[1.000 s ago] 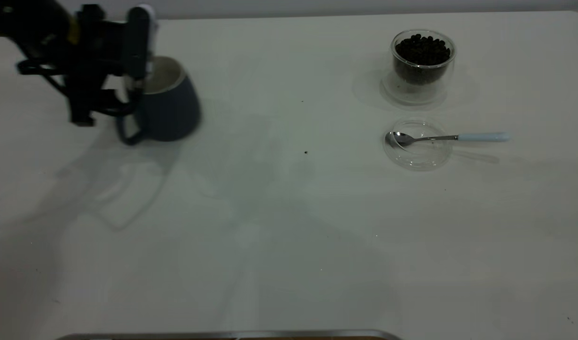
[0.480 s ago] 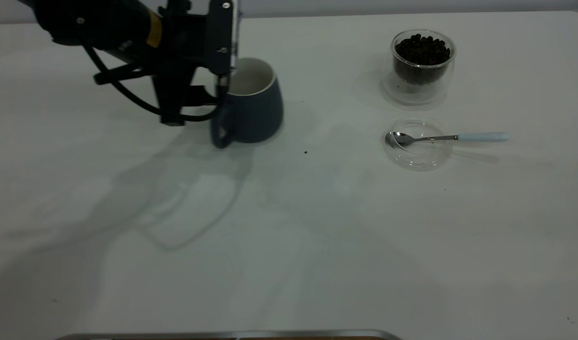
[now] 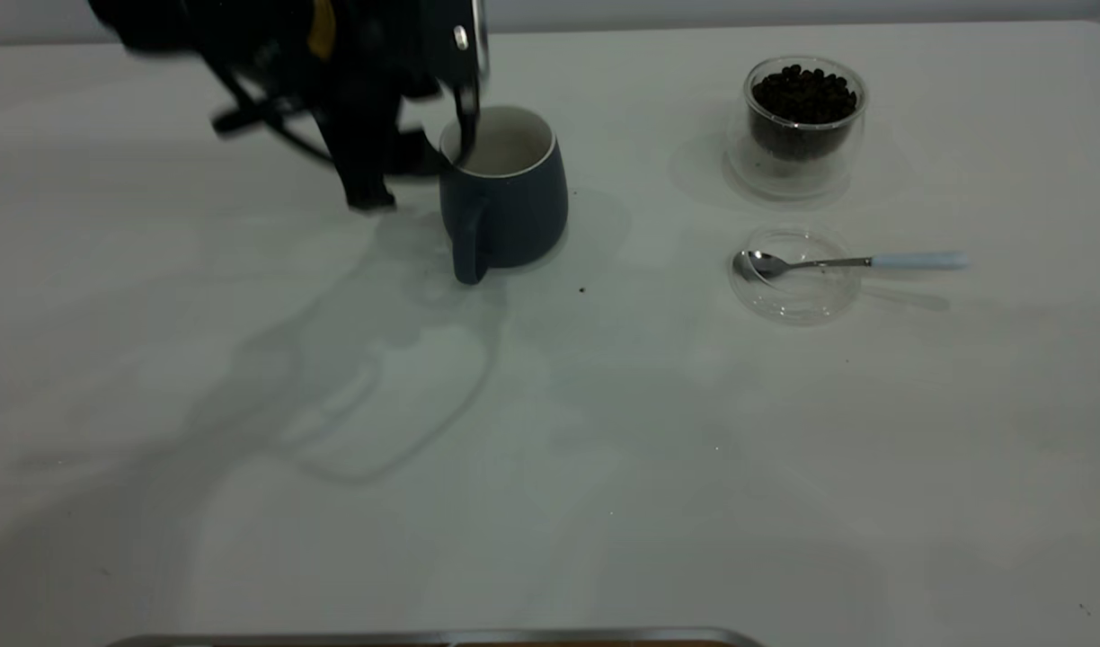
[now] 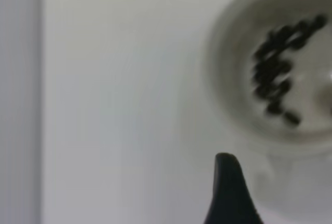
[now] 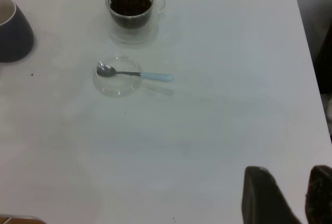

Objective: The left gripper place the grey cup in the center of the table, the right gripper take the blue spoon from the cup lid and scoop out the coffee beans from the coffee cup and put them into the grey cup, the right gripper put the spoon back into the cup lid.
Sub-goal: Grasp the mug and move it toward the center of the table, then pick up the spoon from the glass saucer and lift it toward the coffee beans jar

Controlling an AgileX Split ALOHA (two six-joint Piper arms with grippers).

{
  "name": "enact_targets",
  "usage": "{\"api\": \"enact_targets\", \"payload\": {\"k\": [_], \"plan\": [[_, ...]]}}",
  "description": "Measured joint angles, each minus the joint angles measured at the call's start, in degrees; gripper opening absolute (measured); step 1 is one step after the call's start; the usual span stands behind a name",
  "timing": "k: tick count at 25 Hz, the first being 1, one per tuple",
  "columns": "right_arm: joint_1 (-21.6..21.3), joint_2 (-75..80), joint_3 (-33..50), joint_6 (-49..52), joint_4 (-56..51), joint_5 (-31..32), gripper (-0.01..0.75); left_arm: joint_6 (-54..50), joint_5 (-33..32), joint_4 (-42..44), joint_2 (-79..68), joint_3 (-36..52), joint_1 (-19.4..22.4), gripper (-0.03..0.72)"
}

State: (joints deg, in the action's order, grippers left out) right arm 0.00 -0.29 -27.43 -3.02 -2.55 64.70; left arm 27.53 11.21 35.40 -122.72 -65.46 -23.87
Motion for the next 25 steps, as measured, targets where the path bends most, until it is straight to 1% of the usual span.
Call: {"api": "enact_targets", "payload": {"k": [1,5,7,11,13,15,21,24,25], "plan": [[0.00,0.00,0.00,0.00,0.00,0.00,0.240,-0.11,-2.75,-1.13,2.35,0.00,0.00,0.555],[0.00,0.00,0.00,0.00,0.00,0.00,0.240,-3.54,-17.88,-7.09,13.40,0.05,0.00,0.555],[0.00,0.00,0.00,0.00,0.00,0.00,0.240,-7.61,-25.55,-10.52,19.71,0.23,-0.06,0.555],[0.00,0.00,0.00,0.00,0.00,0.00,0.240,-18.16,-38.80,-17.25,33.99,0.29,-0.18,0.555],[0.00,0.00,0.00,0.00,0.00,0.00,0.240,-23.72,-44.84,-20.79,40.75,0.29,-0.24,0.555],[0.00,0.00,0.00,0.00,0.00,0.00,0.240,-27.00,-50.95,-22.96,47.67,0.29,-0.36,0.555],[0.00,0.00,0.00,0.00,0.00,0.00,0.240,-28.28,-69.82,-24.75,62.21,0.29,-0.47,0.555],[0.00,0.00,0.00,0.00,0.00,0.00,0.240,-28.38,-76.71,-25.43,66.06,0.29,-0.47,0.555],[0.00,0.00,0.00,0.00,0.00,0.00,0.240,-28.38,-77.89,-26.12,67.01,0.36,-0.47,0.555]]}}
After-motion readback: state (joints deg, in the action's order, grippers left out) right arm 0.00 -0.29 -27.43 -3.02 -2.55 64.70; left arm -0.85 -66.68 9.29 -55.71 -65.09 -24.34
